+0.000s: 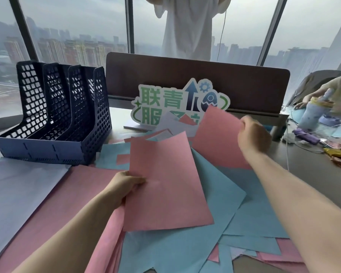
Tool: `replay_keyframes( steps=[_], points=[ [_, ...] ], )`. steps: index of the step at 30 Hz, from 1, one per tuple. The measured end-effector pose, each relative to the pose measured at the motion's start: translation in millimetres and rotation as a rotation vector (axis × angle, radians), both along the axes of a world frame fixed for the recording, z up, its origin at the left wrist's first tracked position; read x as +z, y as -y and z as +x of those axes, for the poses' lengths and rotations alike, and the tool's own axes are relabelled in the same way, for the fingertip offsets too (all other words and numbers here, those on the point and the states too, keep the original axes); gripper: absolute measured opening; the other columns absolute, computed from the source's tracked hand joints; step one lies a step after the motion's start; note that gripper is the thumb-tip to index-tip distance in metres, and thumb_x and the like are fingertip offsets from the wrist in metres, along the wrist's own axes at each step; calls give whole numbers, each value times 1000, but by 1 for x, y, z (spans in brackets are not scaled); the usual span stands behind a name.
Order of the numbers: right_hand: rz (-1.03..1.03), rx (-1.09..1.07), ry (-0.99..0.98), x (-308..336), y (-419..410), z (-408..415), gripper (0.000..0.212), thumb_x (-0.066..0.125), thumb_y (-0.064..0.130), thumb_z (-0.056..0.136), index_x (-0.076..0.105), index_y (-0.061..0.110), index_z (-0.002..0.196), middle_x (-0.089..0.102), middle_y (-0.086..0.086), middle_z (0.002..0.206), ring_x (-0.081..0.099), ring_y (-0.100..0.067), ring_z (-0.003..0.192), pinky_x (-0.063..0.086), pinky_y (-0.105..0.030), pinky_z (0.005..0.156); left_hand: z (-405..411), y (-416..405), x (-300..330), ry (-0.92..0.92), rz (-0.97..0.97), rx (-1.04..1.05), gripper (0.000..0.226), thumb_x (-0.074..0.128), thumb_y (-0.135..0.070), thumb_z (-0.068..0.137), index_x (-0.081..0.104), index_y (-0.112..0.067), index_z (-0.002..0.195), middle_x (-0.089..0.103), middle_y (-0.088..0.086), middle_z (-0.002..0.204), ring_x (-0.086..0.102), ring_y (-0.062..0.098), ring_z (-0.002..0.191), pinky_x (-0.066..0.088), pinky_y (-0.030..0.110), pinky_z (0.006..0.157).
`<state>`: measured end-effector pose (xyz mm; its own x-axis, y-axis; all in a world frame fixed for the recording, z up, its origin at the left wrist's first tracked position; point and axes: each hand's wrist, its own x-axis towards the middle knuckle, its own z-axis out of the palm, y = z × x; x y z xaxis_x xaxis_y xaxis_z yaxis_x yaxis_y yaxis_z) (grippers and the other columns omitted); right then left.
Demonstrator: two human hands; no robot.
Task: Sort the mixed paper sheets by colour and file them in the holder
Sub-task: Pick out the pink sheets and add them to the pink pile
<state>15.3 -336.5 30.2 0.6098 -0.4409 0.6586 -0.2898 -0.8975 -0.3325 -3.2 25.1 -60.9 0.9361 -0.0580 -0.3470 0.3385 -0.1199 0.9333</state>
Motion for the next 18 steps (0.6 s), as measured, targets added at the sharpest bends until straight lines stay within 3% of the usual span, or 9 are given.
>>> replay_keyframes(
  steps=[3,5,9,13,15,18],
  points=[
    [192,-55,213,36,-8,-11,21,45,10,93,64,14,102,70,-15,99,63,-38,92,35,-34,66,-3,0,2,0,-12,5,10,73,-4,81,65,-6,86,58,2,49,51,15,38,49,25,46],
    [317,-77,321,57,-9,-19,26,42,12,94,66,13,103,70,-15,101,63,-36,95,35,-31,68,-6,0,4,2,-23,17,9,72,-2,81,68,-3,90,67,8,58,60,19,45,56,31,52],
    [539,-110,450,79,-8,-32,31,43,9,92,68,10,109,70,-12,110,63,-30,104,35,-23,73,-10,0,7,2,-35,41,11,67,0,84,67,-3,94,65,5,52,58,17,39,49,23,42],
    [756,-34,342,53,-27,-43,24,52,11,86,70,12,101,71,-11,107,64,-30,102,41,-24,74,-13,0,12,-11,-73,44,9,62,2,87,66,-2,93,64,7,53,59,19,40,48,22,40],
    [864,53,228,15,-50,-42,10,60,19,76,67,16,82,73,-12,95,67,-31,91,53,-35,76,-12,0,12,-38,-104,53,9,61,-2,88,68,-4,94,64,7,55,59,21,42,48,23,43],
    [1052,181,17,-39,-86,-44,16,66,21,60,66,10,72,73,-10,80,70,-30,76,59,-48,71,-10,-3,10,-89,-216,104,19,57,-21,95,66,-5,101,66,11,67,61,27,57,51,31,56]
  ],
)
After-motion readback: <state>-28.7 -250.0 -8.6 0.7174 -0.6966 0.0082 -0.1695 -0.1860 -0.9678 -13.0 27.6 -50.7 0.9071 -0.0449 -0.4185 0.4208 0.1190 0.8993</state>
